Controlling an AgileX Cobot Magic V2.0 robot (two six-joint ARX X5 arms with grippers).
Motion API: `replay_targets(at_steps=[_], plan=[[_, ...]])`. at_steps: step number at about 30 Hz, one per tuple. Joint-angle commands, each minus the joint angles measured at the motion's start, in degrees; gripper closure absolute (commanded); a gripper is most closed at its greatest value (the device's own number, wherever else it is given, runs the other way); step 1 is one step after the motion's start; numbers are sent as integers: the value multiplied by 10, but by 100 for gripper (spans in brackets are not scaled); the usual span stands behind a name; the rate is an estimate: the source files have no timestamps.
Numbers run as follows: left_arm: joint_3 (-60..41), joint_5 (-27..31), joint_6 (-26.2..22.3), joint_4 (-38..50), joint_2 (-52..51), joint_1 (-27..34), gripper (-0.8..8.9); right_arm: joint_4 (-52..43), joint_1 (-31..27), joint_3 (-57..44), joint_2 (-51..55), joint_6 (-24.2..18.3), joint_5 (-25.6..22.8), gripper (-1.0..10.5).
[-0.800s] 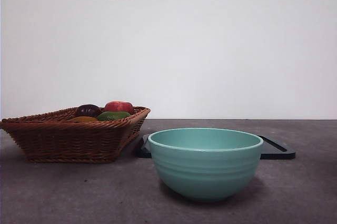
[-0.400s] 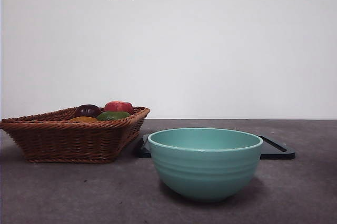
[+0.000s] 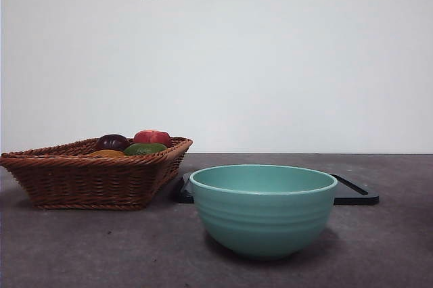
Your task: Pick up the wifruite, put it on the bowl, pick up the plate, put it on desk
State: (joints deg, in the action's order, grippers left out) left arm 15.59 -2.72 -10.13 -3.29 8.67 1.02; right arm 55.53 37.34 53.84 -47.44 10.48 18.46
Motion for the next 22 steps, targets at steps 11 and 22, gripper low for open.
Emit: replay_targets(at_steps=[11, 22], plan=[[-123, 2, 48, -2, -74, 2, 803, -2, 4, 10, -4, -7, 2, 941], [-150, 2, 51, -75, -85, 1, 803, -2, 4, 10, -4, -7, 2, 941]])
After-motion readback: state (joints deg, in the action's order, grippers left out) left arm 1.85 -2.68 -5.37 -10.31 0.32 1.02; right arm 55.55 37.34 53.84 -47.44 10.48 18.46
